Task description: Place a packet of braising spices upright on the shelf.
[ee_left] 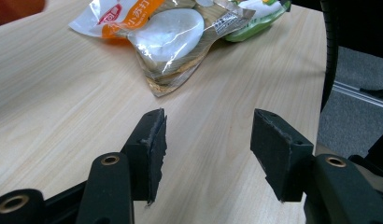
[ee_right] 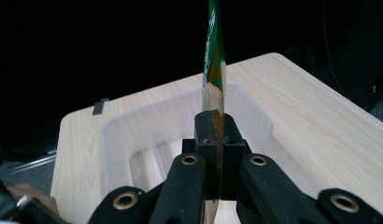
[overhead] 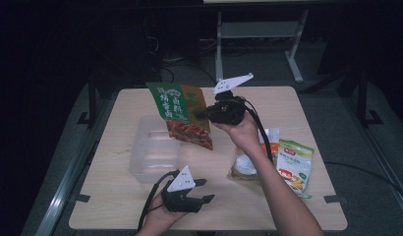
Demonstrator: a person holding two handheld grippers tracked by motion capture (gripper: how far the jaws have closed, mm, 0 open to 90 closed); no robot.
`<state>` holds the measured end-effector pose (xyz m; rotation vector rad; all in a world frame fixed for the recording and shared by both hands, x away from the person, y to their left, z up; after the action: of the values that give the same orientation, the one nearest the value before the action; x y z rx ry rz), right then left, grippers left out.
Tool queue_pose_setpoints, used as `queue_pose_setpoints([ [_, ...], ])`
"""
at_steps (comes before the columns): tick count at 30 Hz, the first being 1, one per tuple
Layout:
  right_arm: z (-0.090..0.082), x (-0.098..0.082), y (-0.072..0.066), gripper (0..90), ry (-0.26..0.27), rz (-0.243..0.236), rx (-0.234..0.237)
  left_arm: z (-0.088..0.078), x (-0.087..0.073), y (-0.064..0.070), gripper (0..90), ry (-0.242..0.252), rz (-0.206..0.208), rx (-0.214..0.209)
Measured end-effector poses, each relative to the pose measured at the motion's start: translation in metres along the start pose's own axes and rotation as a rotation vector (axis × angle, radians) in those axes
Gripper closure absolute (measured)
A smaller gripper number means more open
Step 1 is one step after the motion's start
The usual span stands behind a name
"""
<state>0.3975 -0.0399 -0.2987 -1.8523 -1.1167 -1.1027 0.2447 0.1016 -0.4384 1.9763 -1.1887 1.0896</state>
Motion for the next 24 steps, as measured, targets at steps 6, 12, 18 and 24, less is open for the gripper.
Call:
queue_pose_setpoints([
  [6, 0.012, 0.009, 0.003, 90.0, 0.012, 0.0, 0.005, -0.001, 0.001, -0.002, 44.9, 0.005, -0.009, 0.001],
  [12, 0.029, 0.02, 0.006, 90.0, 0.02, -0.008, 0.009, -0.001, 0.001, -0.002, 43.8, 0.013, 0.002, 0.005],
  [18, 0.044, 0.029, 0.009, 90.0, 0.03, -0.011, 0.009, -0.002, 0.002, -0.002, 42.7, 0.01, 0.014, -0.001],
  [24, 0.058, 0.03, 0.015, 90.0, 0.045, -0.001, -0.001, -0.002, 0.002, -0.004, 41.7, 0.012, 0.015, -0.006],
])
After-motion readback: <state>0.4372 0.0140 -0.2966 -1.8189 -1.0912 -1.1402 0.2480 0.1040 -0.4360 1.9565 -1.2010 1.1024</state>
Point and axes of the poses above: each handheld gripper's, and its own axes: z roughly forward along the jaws, x roughly out of its top, y roughly to its right, the point moved 3 cm from there along z, roughly forward along the jaws, and after that the axes turned 4 degrees about y, right-handed, at the moved point
